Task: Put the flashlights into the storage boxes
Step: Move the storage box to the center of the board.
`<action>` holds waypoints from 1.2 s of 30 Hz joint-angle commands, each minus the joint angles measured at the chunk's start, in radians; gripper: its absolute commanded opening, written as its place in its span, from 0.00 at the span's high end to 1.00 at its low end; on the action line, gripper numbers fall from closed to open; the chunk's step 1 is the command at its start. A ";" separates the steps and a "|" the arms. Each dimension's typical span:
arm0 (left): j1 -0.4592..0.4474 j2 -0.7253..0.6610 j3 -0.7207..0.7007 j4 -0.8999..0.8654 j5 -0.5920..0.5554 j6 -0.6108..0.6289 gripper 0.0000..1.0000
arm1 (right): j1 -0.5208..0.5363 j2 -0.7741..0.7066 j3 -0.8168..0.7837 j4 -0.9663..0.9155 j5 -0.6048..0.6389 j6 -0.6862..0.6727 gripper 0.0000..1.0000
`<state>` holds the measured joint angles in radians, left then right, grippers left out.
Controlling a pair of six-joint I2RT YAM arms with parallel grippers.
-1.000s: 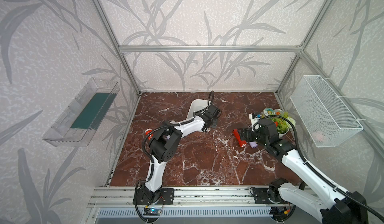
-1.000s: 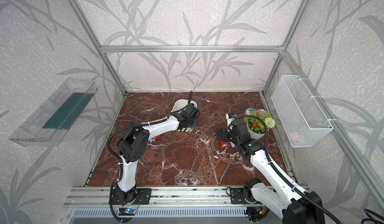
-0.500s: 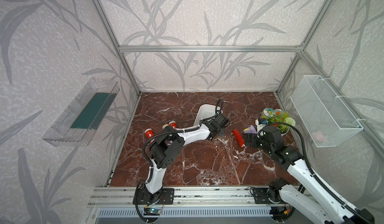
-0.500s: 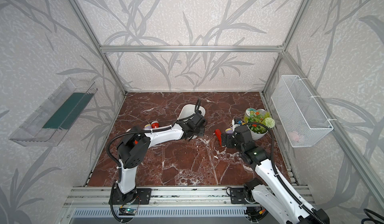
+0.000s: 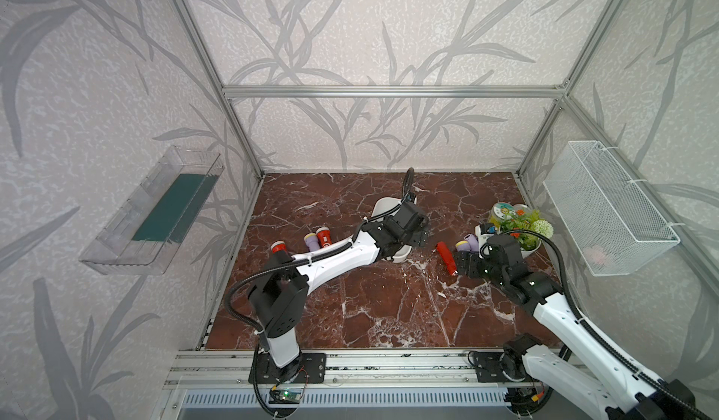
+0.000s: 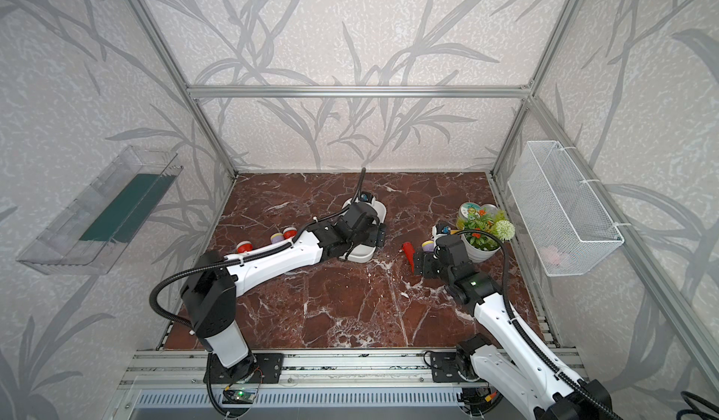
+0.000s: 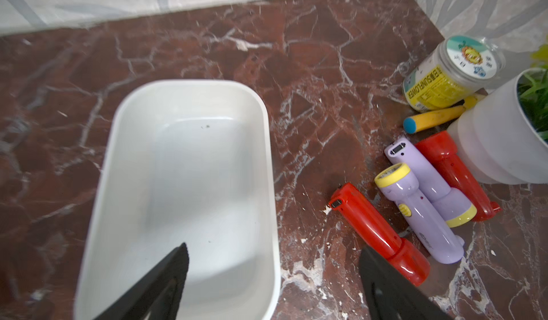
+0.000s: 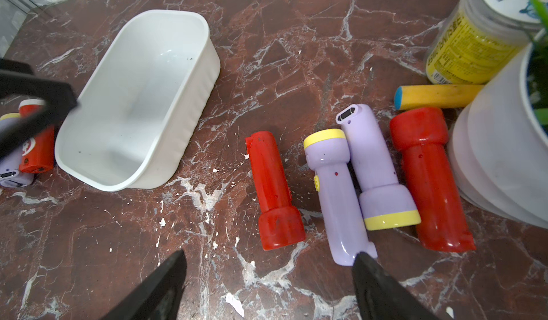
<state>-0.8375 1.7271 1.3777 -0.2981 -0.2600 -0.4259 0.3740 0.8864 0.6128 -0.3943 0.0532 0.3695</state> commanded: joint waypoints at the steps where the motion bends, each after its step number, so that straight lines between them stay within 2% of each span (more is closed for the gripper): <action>1: 0.095 -0.023 -0.031 -0.068 -0.052 0.068 0.07 | 0.002 0.020 0.016 0.012 0.010 -0.003 0.12; 2: 0.135 -0.023 -0.041 -0.067 -0.020 0.068 0.06 | 0.002 0.027 0.018 0.018 0.005 -0.001 0.12; 3: 0.170 -0.023 -0.049 -0.063 0.011 0.068 0.01 | 0.001 0.034 0.019 0.024 0.001 0.000 0.12; 10: 0.315 0.025 -0.098 -0.003 0.104 0.086 0.02 | 0.001 0.095 0.036 0.056 -0.009 -0.006 0.12; 18: 0.336 0.110 -0.065 -0.005 0.097 0.098 0.14 | 0.002 0.199 0.058 0.100 -0.022 -0.014 0.12; 26: 0.344 0.178 -0.031 -0.012 0.122 0.107 0.16 | 0.002 0.296 0.098 0.117 -0.039 -0.017 0.13; 31: 0.346 0.212 0.002 -0.027 0.130 0.102 0.26 | 0.001 0.339 0.121 0.123 -0.050 -0.016 0.13; 34: 0.347 0.234 0.034 -0.078 0.136 0.101 0.38 | 0.001 0.361 0.132 0.129 -0.052 -0.023 0.13; 36: 0.346 0.235 0.027 -0.084 0.142 0.093 0.54 | 0.002 0.376 0.138 0.131 -0.052 -0.027 0.13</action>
<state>-0.4950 1.9503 1.3853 -0.3305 -0.1268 -0.3298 0.3740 1.2438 0.7185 -0.2764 0.0128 0.3611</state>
